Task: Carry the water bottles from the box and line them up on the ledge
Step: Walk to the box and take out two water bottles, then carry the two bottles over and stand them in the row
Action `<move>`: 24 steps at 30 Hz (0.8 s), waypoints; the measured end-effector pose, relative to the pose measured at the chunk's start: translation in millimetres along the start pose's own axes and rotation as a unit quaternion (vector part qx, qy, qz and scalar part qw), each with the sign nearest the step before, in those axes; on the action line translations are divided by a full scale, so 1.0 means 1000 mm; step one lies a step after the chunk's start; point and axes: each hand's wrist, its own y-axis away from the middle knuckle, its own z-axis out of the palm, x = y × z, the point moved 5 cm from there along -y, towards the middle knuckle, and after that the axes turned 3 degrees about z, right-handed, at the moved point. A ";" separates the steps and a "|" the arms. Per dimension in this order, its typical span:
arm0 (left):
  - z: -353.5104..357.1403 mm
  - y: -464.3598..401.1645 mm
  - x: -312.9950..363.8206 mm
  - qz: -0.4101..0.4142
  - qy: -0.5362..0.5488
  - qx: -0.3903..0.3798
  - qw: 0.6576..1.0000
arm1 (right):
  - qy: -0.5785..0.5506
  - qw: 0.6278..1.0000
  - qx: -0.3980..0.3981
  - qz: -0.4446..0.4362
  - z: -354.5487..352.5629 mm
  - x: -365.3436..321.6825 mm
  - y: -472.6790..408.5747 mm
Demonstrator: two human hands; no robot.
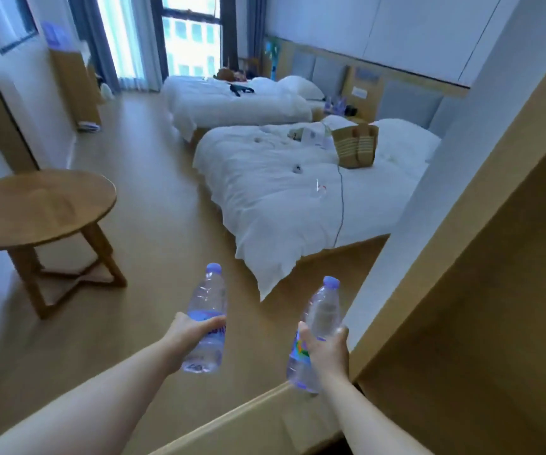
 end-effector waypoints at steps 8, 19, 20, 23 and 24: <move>-0.129 -0.021 0.059 0.066 0.044 0.095 0.992 | 0.064 0.986 -0.087 -0.124 0.147 -0.124 0.014; -0.260 -0.027 0.085 0.114 -0.109 0.314 0.936 | 0.088 0.959 -0.099 -0.251 0.292 -0.220 0.039; -0.267 -0.031 0.086 0.119 -0.116 0.323 0.932 | 0.085 0.957 -0.098 -0.261 0.302 -0.224 0.038; -0.284 -0.050 0.088 0.118 -0.115 0.342 0.925 | 0.075 0.954 -0.093 -0.274 0.335 -0.238 0.032; -0.290 -0.059 0.090 0.114 -0.111 0.347 0.924 | 0.071 0.954 -0.095 -0.275 0.347 -0.243 0.029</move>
